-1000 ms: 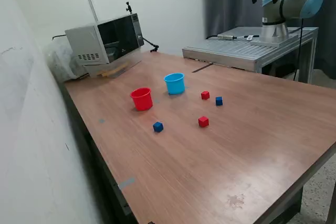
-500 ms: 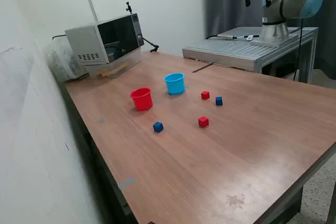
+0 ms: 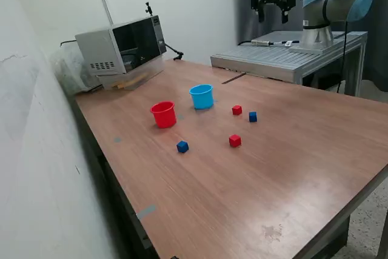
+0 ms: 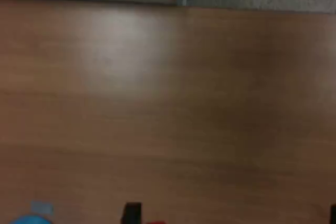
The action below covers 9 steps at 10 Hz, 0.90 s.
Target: Place red objects in the red bin, and blue objects in the blue bin.
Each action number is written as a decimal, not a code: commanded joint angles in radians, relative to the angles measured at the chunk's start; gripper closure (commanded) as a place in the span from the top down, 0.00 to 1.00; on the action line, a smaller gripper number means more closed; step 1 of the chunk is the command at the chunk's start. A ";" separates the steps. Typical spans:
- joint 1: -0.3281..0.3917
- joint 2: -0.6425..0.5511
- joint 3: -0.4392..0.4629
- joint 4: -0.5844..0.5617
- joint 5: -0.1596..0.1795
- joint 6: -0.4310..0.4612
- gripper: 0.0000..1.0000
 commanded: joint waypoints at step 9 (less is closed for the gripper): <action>-0.102 0.443 -0.053 -0.439 0.011 -0.185 1.00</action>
